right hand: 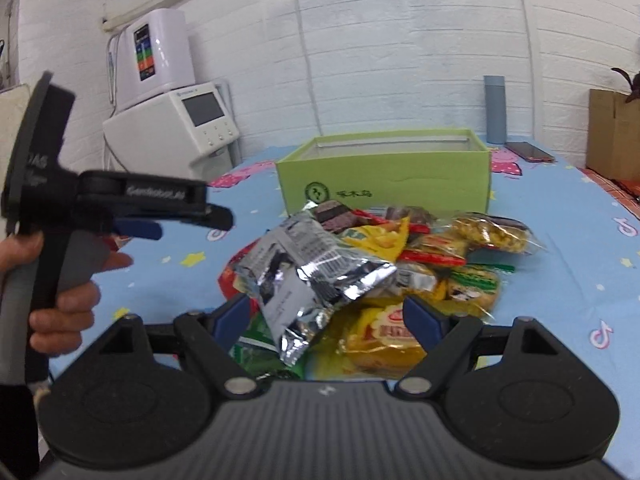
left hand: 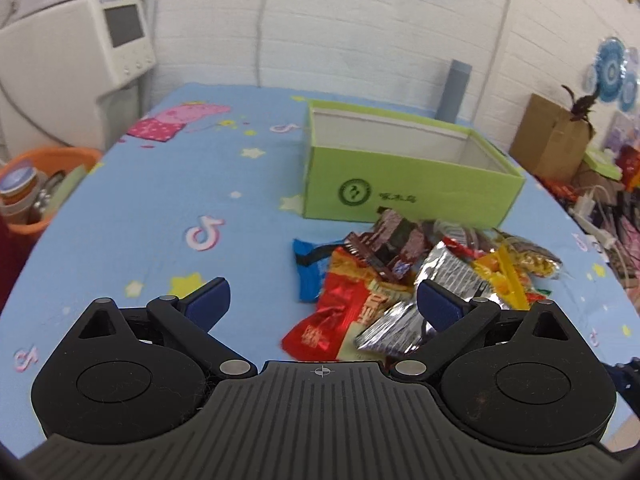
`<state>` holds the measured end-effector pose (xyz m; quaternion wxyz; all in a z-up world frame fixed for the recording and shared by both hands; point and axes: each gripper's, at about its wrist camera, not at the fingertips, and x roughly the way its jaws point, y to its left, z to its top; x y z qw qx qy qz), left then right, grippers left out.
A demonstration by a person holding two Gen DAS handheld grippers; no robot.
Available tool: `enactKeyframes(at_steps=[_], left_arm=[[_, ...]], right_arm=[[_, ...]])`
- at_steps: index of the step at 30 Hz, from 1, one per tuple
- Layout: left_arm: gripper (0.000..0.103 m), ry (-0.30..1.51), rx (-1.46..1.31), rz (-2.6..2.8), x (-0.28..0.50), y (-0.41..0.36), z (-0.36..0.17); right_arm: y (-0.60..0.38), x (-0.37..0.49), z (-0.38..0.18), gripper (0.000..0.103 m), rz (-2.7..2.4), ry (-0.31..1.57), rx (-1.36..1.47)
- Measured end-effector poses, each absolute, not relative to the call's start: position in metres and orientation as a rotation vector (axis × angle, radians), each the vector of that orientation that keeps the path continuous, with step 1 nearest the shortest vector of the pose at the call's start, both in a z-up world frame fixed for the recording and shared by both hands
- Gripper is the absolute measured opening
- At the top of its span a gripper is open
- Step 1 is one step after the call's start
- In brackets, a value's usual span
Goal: Organize snacks
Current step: 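Move both tools toward the snack pile beside the green box, then grasp a silver foil packet with the left tool while the right grasps another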
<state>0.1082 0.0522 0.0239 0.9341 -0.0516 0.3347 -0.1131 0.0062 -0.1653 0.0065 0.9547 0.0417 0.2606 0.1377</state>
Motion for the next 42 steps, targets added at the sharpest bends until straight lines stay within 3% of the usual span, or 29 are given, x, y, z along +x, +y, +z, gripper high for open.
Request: enactKeyframes(at_steps=[10, 15, 16, 23, 26, 31, 33, 36, 38, 42], left_arm=[[0.089, 0.739, 0.053, -0.617, 0.147, 0.012, 0.013], [0.063, 0.765, -0.042, -0.697, 0.146, 0.024, 0.006], [0.062, 0.772, -0.057, -0.703, 0.143, 0.025, 0.006], [0.061, 0.786, -0.058, -0.655, 0.116, 0.035, 0.002], [0.071, 0.754, -0.043, -0.611, 0.111, 0.038, 0.003], [0.072, 0.768, -0.044, -0.632, 0.117, 0.03, 0.005], [0.066, 0.78, -0.027, -0.632, 0.12, 0.026, 0.0], [0.047, 0.792, -0.047, -0.671, 0.118, 0.028, -0.003], [0.041, 0.781, -0.049, -0.68, 0.115, 0.031, 0.001], [0.041, 0.75, -0.087, -0.688, 0.12, 0.036, 0.025]], right_arm=[[-0.13, 0.037, -0.012, 0.085, 0.338, 0.645, 0.021], [-0.128, 0.05, -0.012, 0.085, 0.359, 0.628, -0.002], [-0.128, 0.052, -0.012, 0.085, 0.366, 0.623, -0.004], [-0.132, 0.052, -0.014, 0.085, 0.36, 0.615, -0.008], [-0.139, 0.05, -0.014, 0.085, 0.358, 0.612, 0.019], [-0.141, 0.059, -0.017, 0.082, 0.357, 0.613, 0.032], [-0.143, 0.062, -0.019, 0.08, 0.353, 0.616, 0.042], [-0.148, 0.069, -0.024, 0.071, 0.367, 0.641, 0.079], [-0.15, 0.07, -0.025, 0.068, 0.384, 0.65, 0.097], [-0.151, 0.071, -0.005, 0.069, 0.409, 0.616, 0.087]])
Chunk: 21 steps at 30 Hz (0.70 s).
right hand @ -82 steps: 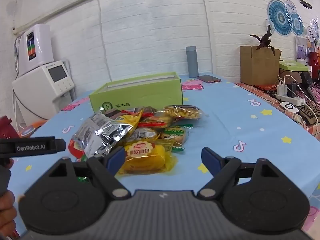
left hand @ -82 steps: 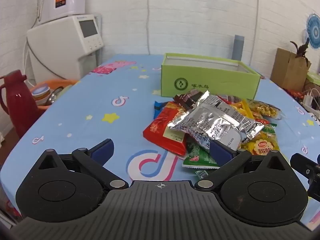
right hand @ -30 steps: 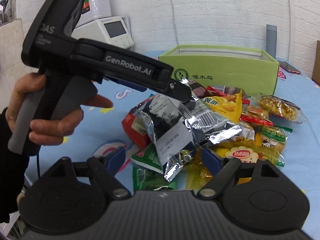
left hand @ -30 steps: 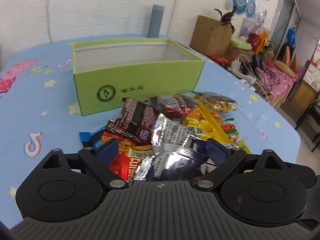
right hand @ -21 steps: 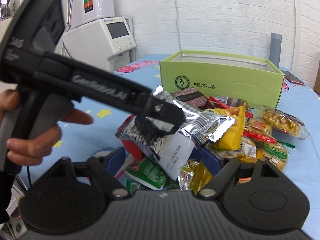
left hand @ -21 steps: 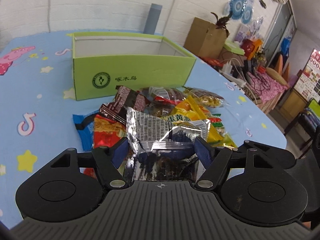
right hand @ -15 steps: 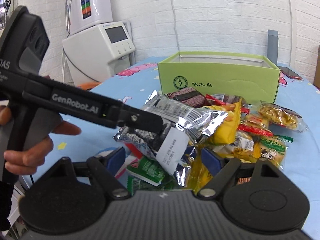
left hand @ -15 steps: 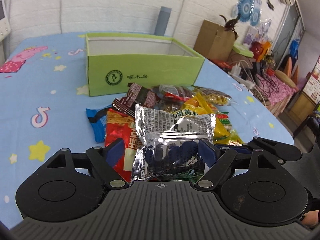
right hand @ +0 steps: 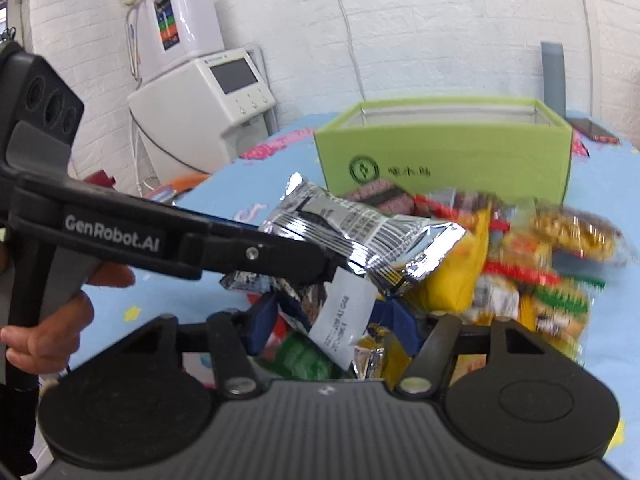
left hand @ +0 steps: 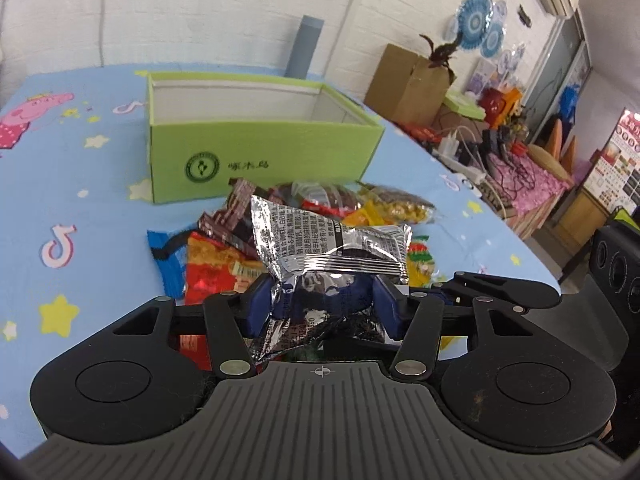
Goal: Organize snacks
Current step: 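Grasp a silver foil packet with the left tool while the right grasps another, then carry both silver packets over the green box and open both tools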
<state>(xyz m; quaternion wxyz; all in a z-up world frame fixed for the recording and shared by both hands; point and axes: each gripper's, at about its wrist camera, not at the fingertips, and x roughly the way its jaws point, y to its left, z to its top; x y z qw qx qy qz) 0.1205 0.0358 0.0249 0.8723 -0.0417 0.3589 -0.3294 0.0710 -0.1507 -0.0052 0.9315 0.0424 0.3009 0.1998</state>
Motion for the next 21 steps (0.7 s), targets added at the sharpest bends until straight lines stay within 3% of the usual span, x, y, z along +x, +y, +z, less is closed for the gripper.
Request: enactKeyframes(at_steps=[10, 20, 21], left_arm=[[0.043, 0.643, -0.08, -0.643, 0.215, 0.01, 0.089], [0.042, 0.786, -0.2, -0.537, 0.357, 0.029, 0.051], [0.047, 0.79, -0.195, -0.513, 0.364, 0.031, 0.047]], right_arm=[[-0.171, 0.172, 0.062, 0.074, 0.411, 0.534, 0.012], [-0.158, 0.316, 0.033, 0.074, 0.46, 0.677, -0.022], [-0.158, 0.324, 0.026, 0.076, 0.46, 0.69, -0.023]])
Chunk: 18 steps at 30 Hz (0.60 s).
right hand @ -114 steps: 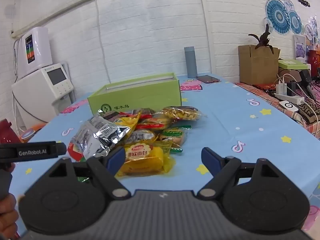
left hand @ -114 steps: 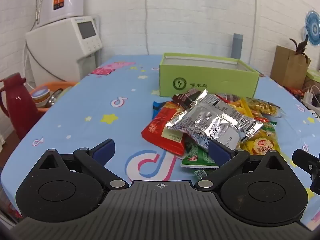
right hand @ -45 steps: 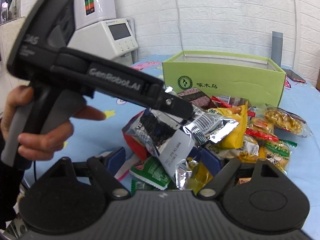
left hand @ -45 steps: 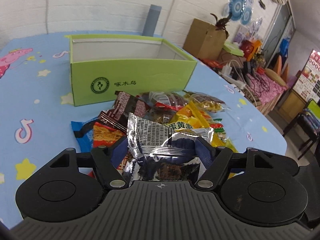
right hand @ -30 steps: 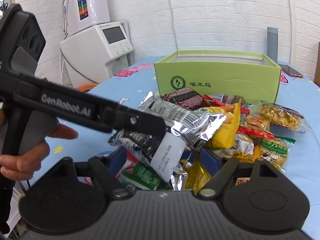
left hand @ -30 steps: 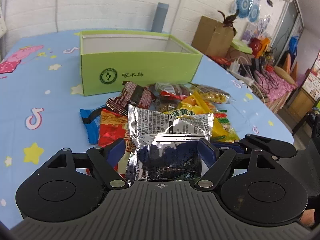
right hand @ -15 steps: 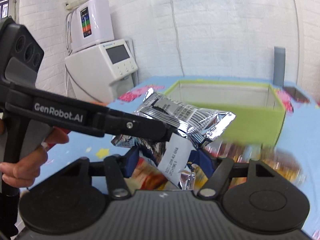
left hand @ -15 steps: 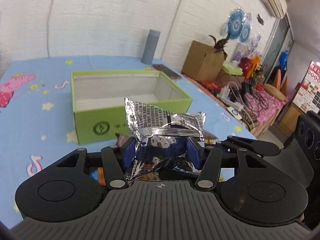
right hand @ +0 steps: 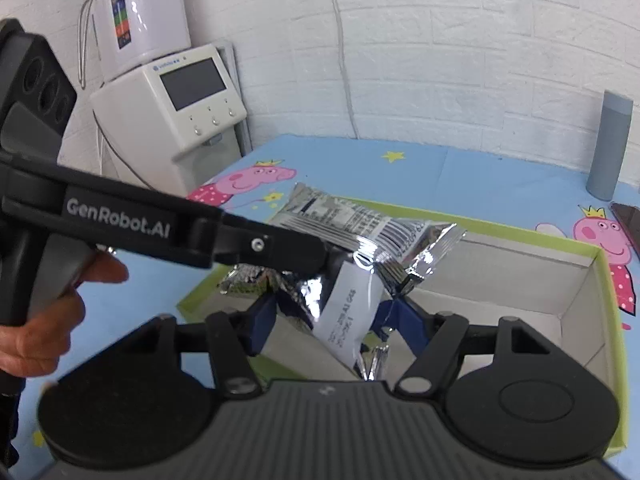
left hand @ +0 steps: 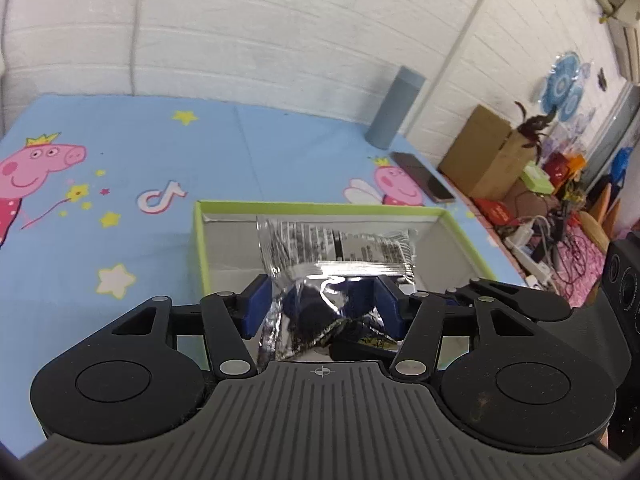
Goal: Organize snacks
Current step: 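Carry both silver packets over the green box and open both tools, then grasp the green pea snack bag with the left tool while the right grasps a green-wrapped candy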
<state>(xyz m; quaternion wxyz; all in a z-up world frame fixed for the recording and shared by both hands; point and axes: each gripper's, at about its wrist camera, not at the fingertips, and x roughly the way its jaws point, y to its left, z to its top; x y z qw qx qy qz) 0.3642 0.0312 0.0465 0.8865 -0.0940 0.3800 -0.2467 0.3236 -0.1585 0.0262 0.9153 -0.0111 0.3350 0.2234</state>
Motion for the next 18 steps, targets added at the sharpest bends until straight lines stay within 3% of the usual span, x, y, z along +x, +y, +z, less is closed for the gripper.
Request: enactKeyframes(at_steps=[3, 4, 18], left_arm=[[0.066, 0.757, -0.193, -0.487, 0.363, 0.039, 0.044], [0.067, 0.726, -0.19, -0.487, 0.357, 0.042, 0.047], [0.08, 0.676, -0.103, -0.48, 0.203, 0.033, 0.055]], right_arm=[[-0.167, 0.33, 0.016, 0.089, 0.436, 0.687, -0.023], [-0.172, 0.326, 0.017, 0.093, 0.428, 0.673, -0.016], [-0.243, 0.161, 0.047, 0.093, 0.272, 0.544, 0.136]])
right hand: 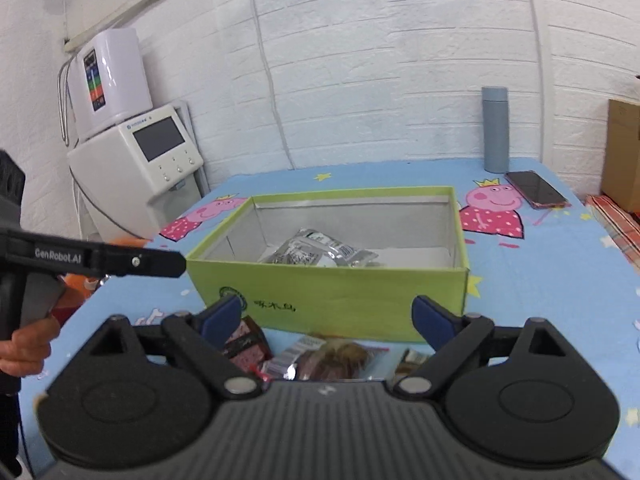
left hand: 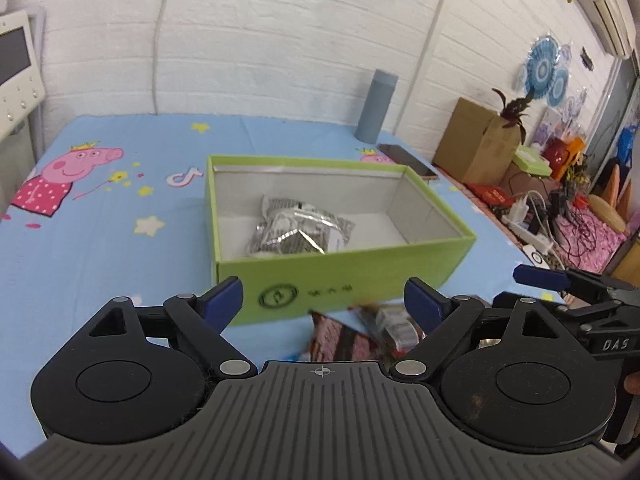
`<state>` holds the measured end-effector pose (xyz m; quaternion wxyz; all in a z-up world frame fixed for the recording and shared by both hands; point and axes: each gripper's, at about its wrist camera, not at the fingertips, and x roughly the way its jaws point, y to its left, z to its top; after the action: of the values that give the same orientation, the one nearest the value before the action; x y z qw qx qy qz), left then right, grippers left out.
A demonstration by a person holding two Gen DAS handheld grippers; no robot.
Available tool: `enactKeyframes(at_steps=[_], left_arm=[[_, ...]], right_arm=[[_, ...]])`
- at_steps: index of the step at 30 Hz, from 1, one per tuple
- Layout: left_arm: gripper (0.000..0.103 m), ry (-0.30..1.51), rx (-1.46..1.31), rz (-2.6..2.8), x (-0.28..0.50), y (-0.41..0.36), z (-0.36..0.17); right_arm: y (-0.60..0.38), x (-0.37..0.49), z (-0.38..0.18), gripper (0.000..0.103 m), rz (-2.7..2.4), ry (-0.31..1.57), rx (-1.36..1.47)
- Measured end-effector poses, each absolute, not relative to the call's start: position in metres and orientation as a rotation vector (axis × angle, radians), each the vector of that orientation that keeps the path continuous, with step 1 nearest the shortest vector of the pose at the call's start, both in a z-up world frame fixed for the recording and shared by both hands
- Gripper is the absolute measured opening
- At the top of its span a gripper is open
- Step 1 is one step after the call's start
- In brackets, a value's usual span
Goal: Organize snacks
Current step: 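Grasp the green pea snack bag with the left tool while the right grasps a green-wrapped candy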
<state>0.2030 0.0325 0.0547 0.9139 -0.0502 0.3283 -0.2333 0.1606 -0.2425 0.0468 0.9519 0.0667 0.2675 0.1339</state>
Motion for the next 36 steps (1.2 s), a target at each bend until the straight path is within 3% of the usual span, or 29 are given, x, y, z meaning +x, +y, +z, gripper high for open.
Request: enactKeyframes(at_steps=[14, 21, 29, 31, 33, 36], left_arm=[[0.076, 0.829, -0.166, -0.463, 0.064, 0.043, -0.016], [0.071, 0.857, -0.225, -0.491, 0.078, 0.051, -0.019], [0.065, 0.941, -0.221, -0.556, 0.102, 0.025, -0.029], [0.063, 0.95, -0.222, -0.554, 0.102, 0.023, -0.033], [0.047, 0.935, -0.192, -0.533, 0.099, 0.021, -0.033], [0.036, 0.94, -0.184, -0.522, 0.097, 0.027, -0.034]], right_arm=[[-0.185, -0.005, -0.025, 0.093, 0.384, 0.67, 0.171], [-0.135, 0.002, -0.041, 0.092, 0.463, 0.689, 0.032], [-0.111, 0.017, -0.049, 0.076, 0.424, 0.672, -0.108], [-0.111, 0.013, -0.049, 0.076, 0.422, 0.671, -0.119], [-0.109, 0.009, -0.049, 0.076, 0.431, 0.667, -0.138], [-0.117, 0.01, -0.048, 0.076, 0.429, 0.669, -0.106]])
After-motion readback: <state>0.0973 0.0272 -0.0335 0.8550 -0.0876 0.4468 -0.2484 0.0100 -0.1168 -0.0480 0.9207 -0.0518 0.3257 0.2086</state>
